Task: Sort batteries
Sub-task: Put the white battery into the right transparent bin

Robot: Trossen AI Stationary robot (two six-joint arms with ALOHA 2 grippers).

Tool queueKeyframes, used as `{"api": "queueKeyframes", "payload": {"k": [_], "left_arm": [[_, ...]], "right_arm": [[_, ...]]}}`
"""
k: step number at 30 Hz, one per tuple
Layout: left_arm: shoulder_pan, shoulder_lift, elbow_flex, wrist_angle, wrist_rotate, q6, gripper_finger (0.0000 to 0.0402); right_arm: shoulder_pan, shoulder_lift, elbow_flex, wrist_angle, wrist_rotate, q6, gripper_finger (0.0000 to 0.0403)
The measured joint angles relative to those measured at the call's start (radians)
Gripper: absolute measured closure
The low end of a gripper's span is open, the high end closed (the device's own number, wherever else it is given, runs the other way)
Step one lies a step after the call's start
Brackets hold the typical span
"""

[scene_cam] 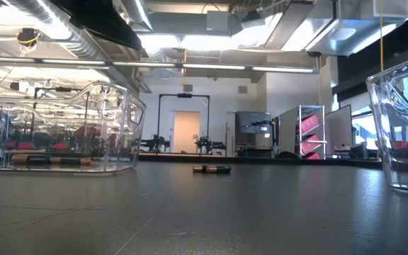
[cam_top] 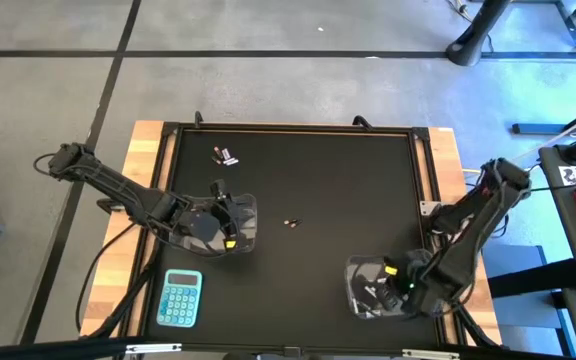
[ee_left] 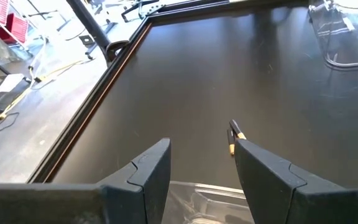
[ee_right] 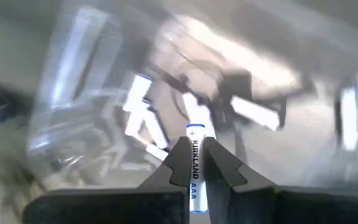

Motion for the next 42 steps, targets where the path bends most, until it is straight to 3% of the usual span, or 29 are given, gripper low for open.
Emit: {"api": "queueKeyframes", "payload": {"k": [3, 7, 13, 22, 36, 42], "left_arm": [[0.000, 0.000, 0.000, 0.000, 0.000, 0.004, 0.0233], [0.000, 0.000, 0.000, 0.001, 0.000, 0.005, 0.0233], [0.000, 0.000, 0.000, 0.002, 0.000, 0.005, 0.0233], [0.000, 0.000, 0.000, 0.002, 0.000, 0.004, 0.0233], [0.000, 0.000, -0.001, 0.002, 0.000, -0.001, 0.0233], [0.000, 0.000, -0.001, 0.002, -0.001, -0.005, 0.0233]], "right_arm": [[-0.001, 0.062, -0.025, 0.053, -0.078, 0.182, 0.0387], [-0.029, 0.135, -0.025, 0.060, -0.093, 0.241, 0.0385], [-0.082, 0.217, -0.025, 0.059, -0.156, 0.168, 0.0386], [-0.099, 0.231, -0.074, 0.078, -0.150, 0.065, 0.0381], [-0.099, 0.227, -0.168, 0.194, -0.153, 0.146, 0.0379], [-0.099, 0.205, -0.170, 0.182, -0.162, 0.121, 0.0324]]}}
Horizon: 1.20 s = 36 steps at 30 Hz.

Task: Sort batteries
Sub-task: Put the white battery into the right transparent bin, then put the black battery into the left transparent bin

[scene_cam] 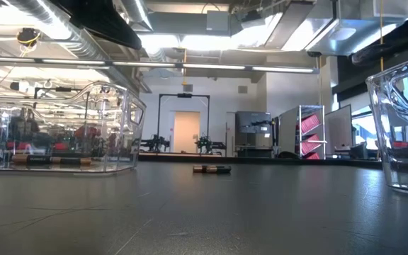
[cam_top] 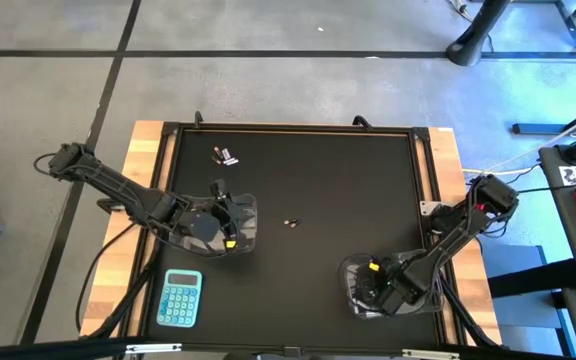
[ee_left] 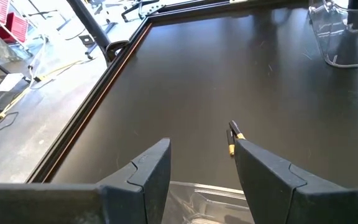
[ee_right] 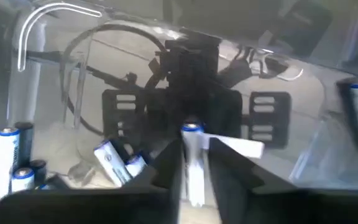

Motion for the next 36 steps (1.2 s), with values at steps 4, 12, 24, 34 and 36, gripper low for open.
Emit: {"api": "queueKeyframes", "payload": {"k": [4, 12, 24, 34, 36], "left_arm": [[0.000, 0.000, 0.000, 0.000, 0.000, -0.001, 0.0233], [0.000, 0.000, 0.000, 0.000, 0.000, 0.004, 0.0233], [0.013, 0.000, 0.000, -0.002, -0.008, 0.028, 0.0233], [0.020, 0.000, 0.000, -0.029, -0.011, -0.001, 0.0233], [0.028, 0.000, 0.000, -0.023, -0.011, -0.002, 0.0233]], "right_arm": [[0.000, -0.083, 0.043, -0.105, 0.012, -0.032, 0.0254], [-0.059, -0.279, 0.175, -0.293, 0.243, -0.314, 0.0182], [-0.657, -0.295, 0.059, 0.288, 0.137, -1.764, 0.0178], [-0.906, 0.006, -0.148, 0.956, -0.342, -2.211, 0.0178], [-0.906, 0.078, -0.148, 1.017, -0.345, -2.227, 0.0178]]}}
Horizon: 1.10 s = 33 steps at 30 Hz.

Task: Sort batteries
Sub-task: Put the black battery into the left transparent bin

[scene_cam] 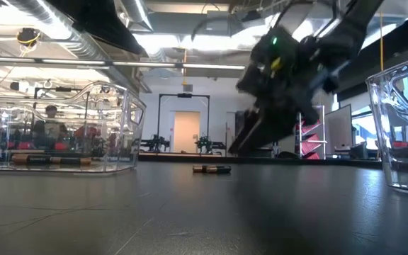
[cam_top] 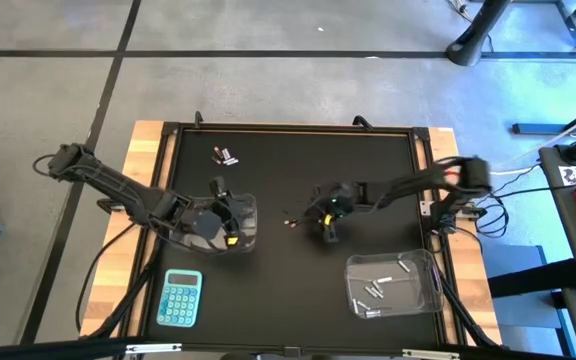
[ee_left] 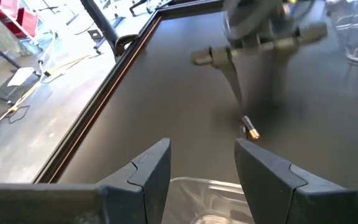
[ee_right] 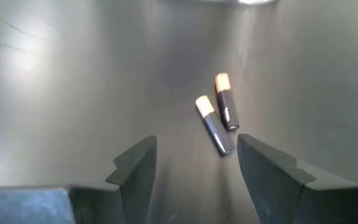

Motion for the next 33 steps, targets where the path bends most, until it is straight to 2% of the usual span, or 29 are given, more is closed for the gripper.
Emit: {"api": "queueKeyframes", "payload": {"k": [4, 6, 11, 15, 22, 26, 30, 33], "left_arm": [[0.021, 0.000, 0.000, 0.002, 0.000, 0.000, 0.0233], [0.032, 0.000, 0.000, 0.006, 0.000, 0.000, 0.0233], [0.057, 0.000, 0.000, 0.019, -0.001, 0.002, 0.0233], [0.068, 0.000, 0.000, 0.022, -0.001, 0.003, 0.0233], [0.068, 0.000, 0.000, 0.022, 0.000, -0.002, 0.0233], [0.068, 0.000, 0.000, 0.012, 0.000, -0.022, 0.0233], [0.068, 0.000, 0.000, -0.029, 0.000, -0.076, 0.0233], [0.068, 0.000, -0.006, -0.020, 0.000, -0.081, 0.0233]], "right_arm": [[0.003, 0.105, 0.000, 0.134, 0.026, 0.000, 0.0178], [0.003, 0.130, 0.000, 0.147, 0.059, 0.000, 0.0182], [0.003, 0.157, 0.001, 0.181, 0.088, -0.004, 0.0214], [0.003, 0.163, 0.003, 0.170, 0.068, 0.001, 0.0259], [0.003, 0.160, 0.008, 0.050, 0.070, 0.032, 0.0379], [0.004, 0.095, 0.004, -0.051, 0.076, 0.064, 0.0378], [0.004, -0.039, -0.009, -0.205, 0.081, 0.082, 0.0380], [0.003, -0.149, -0.026, -0.134, 0.080, 0.083, 0.0386]]}}
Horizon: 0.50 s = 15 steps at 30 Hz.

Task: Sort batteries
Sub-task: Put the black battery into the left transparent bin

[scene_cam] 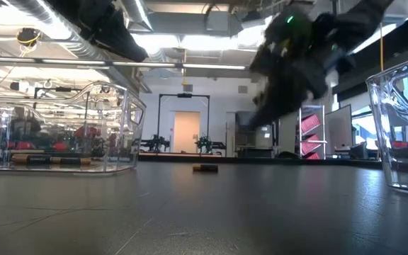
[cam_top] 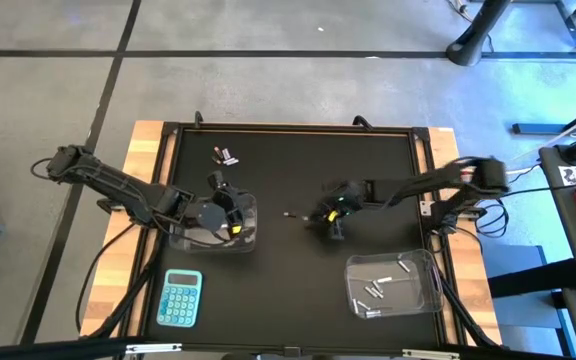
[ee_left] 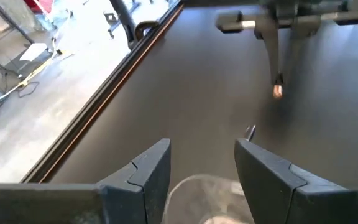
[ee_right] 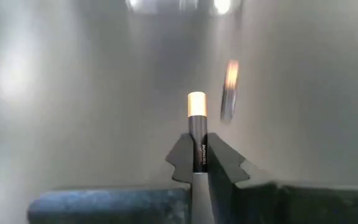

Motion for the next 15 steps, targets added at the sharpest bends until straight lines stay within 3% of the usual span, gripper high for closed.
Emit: {"api": "queueKeyframes", "payload": {"k": [4, 7, 11, 15], "left_arm": [[0.003, 0.000, -0.108, 0.248, 0.037, 0.083, 0.0233], [0.033, 0.000, -0.235, 0.573, 0.171, 0.166, 0.0233], [0.081, 0.001, -0.376, 0.988, 0.320, 0.267, 0.0233], [0.111, 0.001, -0.426, 1.207, 0.481, 0.443, 0.0233]], "right_arm": [[0.000, -0.048, -0.097, 0.292, -0.005, 0.038, 0.0386], [0.000, -0.041, -0.138, 0.568, -0.010, 0.071, 0.0385], [0.000, 0.000, -0.140, 0.787, 0.000, 0.081, 0.0386], [0.000, 0.032, -0.106, 0.992, -0.019, 0.103, 0.0386]]}}
